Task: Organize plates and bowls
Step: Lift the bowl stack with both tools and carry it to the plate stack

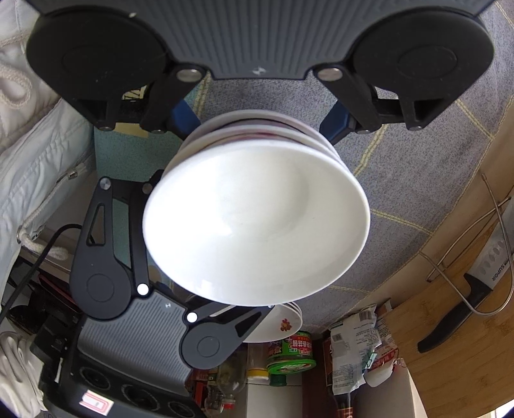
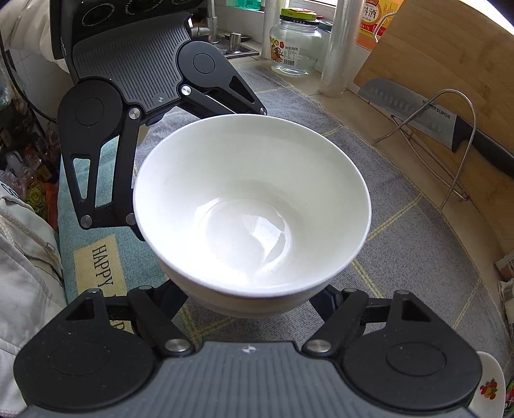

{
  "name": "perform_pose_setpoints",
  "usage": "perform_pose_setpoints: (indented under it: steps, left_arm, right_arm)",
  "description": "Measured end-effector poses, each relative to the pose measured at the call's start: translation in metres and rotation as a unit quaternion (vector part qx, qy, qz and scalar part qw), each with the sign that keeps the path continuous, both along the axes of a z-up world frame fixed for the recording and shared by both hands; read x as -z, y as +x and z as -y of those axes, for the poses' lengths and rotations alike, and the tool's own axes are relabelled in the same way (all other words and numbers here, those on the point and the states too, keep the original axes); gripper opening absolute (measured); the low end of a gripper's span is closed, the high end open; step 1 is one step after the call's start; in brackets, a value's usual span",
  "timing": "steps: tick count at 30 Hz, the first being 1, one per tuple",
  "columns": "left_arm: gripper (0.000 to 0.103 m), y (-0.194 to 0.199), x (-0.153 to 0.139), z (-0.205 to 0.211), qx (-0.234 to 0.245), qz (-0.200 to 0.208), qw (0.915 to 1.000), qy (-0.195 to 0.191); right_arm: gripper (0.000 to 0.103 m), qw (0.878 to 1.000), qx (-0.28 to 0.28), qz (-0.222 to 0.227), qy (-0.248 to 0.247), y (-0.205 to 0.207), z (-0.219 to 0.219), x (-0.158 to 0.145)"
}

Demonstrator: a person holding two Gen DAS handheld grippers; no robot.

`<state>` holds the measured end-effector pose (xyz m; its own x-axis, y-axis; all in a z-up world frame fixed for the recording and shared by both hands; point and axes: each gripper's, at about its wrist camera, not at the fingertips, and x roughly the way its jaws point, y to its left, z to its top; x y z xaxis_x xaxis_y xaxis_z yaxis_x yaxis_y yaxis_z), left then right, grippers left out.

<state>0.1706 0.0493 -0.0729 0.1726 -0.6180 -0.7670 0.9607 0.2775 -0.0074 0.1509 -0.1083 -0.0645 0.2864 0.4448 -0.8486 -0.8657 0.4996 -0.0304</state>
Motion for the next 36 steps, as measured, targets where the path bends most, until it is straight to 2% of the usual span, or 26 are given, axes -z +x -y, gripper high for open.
perform_pose_setpoints:
  steps: [12,26,36]
  left_arm:
    - [0.080,-0.008,-0.014,0.053,0.006,0.009,0.9999,-0.004]
    - [0.080,-0.013,-0.019,0.135,0.027,0.033,0.9990,-0.013]
    - [0.080,-0.007,-0.015,0.188,0.045,0.042,0.9981,-0.010]
  right_arm:
    - [0.084,1.000,0.009,0.011,-0.005,-0.009,0.050,-0.016]
    - [0.084,0.999,0.030,0.038,-0.012,-0.016,0.138,-0.036]
    - [0.084,0.998,0.049,0.042,-0.017,-0.011,0.187,-0.031]
